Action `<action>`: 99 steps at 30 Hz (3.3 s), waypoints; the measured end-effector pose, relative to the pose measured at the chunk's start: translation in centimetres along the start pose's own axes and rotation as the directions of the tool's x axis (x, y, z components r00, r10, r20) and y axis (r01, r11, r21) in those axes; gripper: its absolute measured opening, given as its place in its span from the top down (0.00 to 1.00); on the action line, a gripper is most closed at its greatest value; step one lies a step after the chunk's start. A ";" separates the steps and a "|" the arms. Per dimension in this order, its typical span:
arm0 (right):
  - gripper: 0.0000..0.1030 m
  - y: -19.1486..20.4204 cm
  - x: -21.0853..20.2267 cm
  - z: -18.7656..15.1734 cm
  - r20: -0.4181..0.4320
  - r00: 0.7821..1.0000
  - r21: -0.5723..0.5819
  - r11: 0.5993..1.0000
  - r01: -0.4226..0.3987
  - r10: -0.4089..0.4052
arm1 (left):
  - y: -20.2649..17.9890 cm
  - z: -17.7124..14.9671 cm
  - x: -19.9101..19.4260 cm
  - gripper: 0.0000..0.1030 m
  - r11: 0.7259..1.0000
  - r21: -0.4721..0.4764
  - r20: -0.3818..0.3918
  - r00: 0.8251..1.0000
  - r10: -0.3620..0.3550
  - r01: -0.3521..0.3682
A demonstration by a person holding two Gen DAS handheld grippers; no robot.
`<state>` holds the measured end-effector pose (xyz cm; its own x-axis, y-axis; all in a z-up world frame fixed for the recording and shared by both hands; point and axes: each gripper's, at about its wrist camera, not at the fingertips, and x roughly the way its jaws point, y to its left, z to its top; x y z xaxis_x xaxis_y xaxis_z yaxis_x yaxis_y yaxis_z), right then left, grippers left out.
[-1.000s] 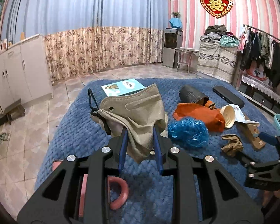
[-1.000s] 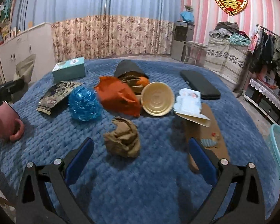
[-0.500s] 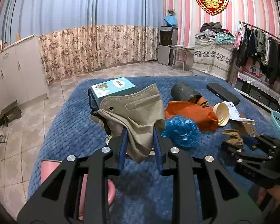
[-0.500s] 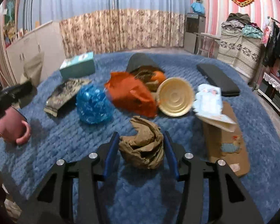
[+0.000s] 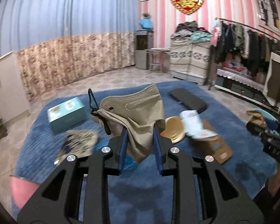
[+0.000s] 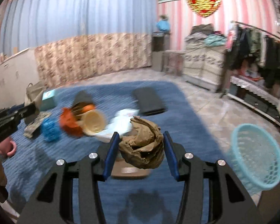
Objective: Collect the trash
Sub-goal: 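Carry the mask and cloth over the blue basket and open both grippers, then return both grippers to the rug and close the left gripper on the blue bag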
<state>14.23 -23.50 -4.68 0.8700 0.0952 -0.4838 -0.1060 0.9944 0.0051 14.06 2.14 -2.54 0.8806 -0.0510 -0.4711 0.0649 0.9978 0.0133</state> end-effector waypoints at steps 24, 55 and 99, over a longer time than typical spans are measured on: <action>0.54 -27.6 -0.6 -0.9 -0.037 0.927 0.238 0.897 0.371 -0.374 | -23.9 3.5 5.5 0.76 0.936 0.199 -0.005 0.955 -0.296 0.291; 0.54 -36.4 -2.8 -6.3 -0.093 0.883 0.421 0.785 0.454 -0.461 | -44.6 1.6 12.8 0.19 0.803 0.331 -0.126 0.867 -0.483 0.496; 0.10 -28.6 1.1 -2.5 -0.071 0.891 0.257 0.855 0.450 -0.448 | -27.5 1.9 10.3 0.05 0.961 0.118 -0.058 0.968 -0.244 0.249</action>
<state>17.04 -51.99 -7.55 0.7888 -0.3641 -0.4952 0.4247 0.9053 0.0110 22.19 -25.88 -6.09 0.8093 -0.2904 -0.5105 0.3374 0.9413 -0.0006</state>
